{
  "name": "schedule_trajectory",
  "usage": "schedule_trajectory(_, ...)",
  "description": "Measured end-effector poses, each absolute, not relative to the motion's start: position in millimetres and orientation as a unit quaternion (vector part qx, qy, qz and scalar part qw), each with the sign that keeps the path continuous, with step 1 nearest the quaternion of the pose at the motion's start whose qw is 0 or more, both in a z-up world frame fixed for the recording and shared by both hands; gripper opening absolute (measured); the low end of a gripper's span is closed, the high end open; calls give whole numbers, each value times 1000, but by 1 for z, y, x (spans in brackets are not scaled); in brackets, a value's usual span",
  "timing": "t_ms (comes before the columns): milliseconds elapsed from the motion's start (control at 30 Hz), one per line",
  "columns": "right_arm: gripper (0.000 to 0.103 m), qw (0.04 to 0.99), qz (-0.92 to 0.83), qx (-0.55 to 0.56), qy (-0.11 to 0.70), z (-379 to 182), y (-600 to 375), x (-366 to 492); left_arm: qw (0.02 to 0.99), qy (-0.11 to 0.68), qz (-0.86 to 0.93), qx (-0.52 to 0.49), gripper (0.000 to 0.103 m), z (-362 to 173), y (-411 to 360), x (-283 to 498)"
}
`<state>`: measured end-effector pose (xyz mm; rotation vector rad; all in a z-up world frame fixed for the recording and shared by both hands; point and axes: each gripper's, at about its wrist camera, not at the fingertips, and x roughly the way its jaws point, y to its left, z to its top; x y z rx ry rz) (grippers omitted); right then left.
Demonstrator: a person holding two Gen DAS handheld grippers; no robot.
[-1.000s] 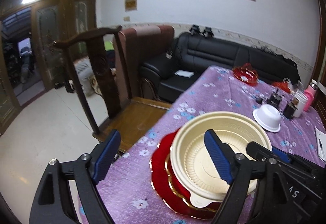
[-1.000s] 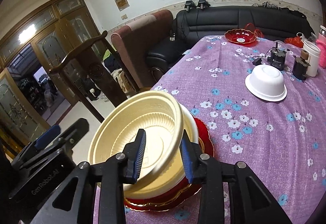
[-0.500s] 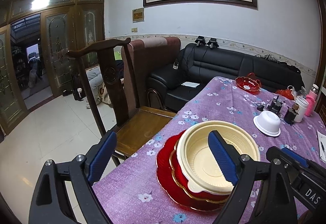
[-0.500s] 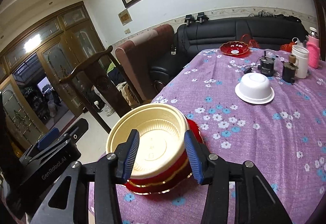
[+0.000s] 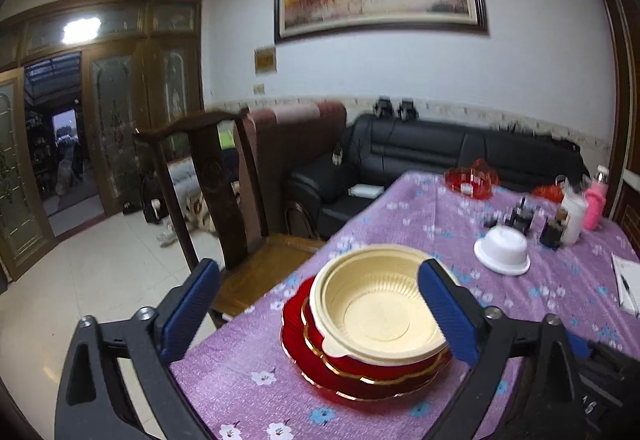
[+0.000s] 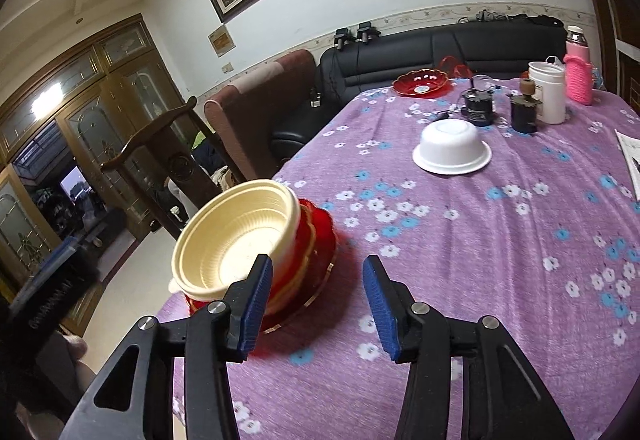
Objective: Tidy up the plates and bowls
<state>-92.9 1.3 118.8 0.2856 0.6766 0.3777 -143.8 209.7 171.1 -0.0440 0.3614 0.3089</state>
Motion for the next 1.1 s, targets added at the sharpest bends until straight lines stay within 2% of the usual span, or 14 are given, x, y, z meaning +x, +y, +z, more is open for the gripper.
schedule_trajectory(133, 53, 918, 182, 131, 326, 115, -5, -100, 979, 142, 140, -50, 103, 175, 202, -162)
schedule_trajectory(367, 54, 925, 186, 89, 319, 111, 2, -114, 975, 200, 100, -16, 103, 169, 178, -146)
schedule_trajectory(600, 60, 929, 192, 56, 310, 112, 11, -121, 971, 215, 105, -3, 103, 165, 169, -141)
schedule_trajectory(1100, 61, 924, 204, 45, 320, 109, 20, -118, 963, 241, 117, -6, 103, 155, 176, -131)
